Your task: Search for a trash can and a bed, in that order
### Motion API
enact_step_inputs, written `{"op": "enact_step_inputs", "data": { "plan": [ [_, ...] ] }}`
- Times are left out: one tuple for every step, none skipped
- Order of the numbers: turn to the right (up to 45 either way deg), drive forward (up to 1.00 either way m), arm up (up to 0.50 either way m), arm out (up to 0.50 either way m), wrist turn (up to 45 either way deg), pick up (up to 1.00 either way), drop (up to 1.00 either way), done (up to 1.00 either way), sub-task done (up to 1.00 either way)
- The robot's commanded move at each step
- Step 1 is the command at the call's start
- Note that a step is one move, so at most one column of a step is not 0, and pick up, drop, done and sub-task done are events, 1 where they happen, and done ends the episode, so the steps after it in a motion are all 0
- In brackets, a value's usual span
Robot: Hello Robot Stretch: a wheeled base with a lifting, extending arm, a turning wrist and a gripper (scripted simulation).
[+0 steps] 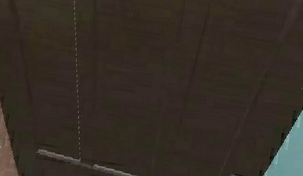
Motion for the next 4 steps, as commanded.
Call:
{"op": "enact_step_inputs", "data": {
  "plan": [
    [-45.0, 0.00, 0.00, 0.00, 0.0, 0.00, 0.00, 0.00, 0.00],
    [-18.0, 0.00, 0.00, 0.00, 0.0, 0.00, 0.00, 0.00, 0.00],
    [0.0, 0.50, 0.00, 0.00, 0.0, 0.00, 0.00, 0.00, 0.00],
    [-18.0, 0.00, 0.00, 0.00, 0.0, 0.00, 0.00, 0.00, 0.00]
  ]
}}
